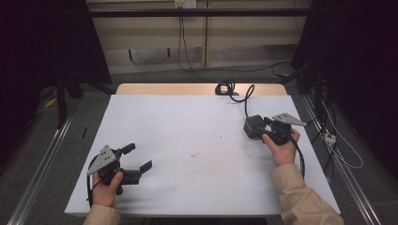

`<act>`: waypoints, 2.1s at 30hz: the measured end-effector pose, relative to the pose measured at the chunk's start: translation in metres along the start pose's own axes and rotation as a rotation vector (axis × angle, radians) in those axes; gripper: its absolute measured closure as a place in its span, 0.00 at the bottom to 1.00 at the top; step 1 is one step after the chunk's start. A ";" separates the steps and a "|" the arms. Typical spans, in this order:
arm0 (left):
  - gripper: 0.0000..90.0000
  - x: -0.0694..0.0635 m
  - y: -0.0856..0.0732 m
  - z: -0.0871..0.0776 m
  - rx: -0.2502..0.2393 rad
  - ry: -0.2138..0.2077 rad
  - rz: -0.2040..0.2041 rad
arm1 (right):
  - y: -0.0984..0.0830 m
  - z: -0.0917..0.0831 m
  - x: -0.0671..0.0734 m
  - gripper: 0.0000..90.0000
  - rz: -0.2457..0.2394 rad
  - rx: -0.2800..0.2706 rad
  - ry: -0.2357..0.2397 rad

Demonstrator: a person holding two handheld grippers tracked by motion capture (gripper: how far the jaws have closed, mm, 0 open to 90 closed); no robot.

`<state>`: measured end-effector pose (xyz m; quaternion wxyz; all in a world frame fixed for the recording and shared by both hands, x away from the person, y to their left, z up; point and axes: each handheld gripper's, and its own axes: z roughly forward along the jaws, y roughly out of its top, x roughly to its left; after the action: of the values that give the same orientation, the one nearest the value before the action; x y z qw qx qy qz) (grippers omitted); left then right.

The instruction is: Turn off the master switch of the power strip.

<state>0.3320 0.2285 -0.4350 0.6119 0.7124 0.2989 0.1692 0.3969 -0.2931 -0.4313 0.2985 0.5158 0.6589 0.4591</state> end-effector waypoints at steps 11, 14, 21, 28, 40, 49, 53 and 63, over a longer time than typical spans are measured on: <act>0.04 -0.001 -0.001 0.001 0.002 -0.007 -0.004 | 0.002 -0.002 0.001 0.28 0.009 -0.007 -0.004; 0.04 -0.001 -0.001 0.001 0.002 -0.009 -0.003 | 0.002 -0.003 0.001 0.23 0.015 -0.010 -0.006; 0.04 -0.001 -0.001 0.002 0.004 -0.012 -0.005 | 0.002 -0.005 0.000 0.13 0.036 -0.017 -0.011; 0.04 -0.001 -0.001 0.005 0.003 -0.014 -0.005 | 0.000 -0.007 0.002 0.10 0.044 0.003 0.007; 0.04 -0.001 0.000 0.003 0.003 -0.010 -0.003 | 0.002 -0.010 0.007 0.10 0.033 0.004 0.033; 0.04 -0.001 -0.001 0.002 0.001 -0.010 -0.005 | 0.001 -0.013 0.010 0.10 0.020 0.005 0.038; 0.04 -0.001 -0.001 0.002 0.001 -0.010 -0.005 | -0.003 -0.014 0.012 0.11 0.013 0.013 0.043; 0.04 -0.001 -0.001 0.002 0.001 -0.009 -0.009 | -0.006 -0.023 0.019 0.10 -0.003 0.021 0.070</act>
<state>0.3322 0.2268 -0.4364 0.6136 0.7121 0.2995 0.1631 0.3691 -0.2824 -0.4265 0.2705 0.5015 0.6746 0.4693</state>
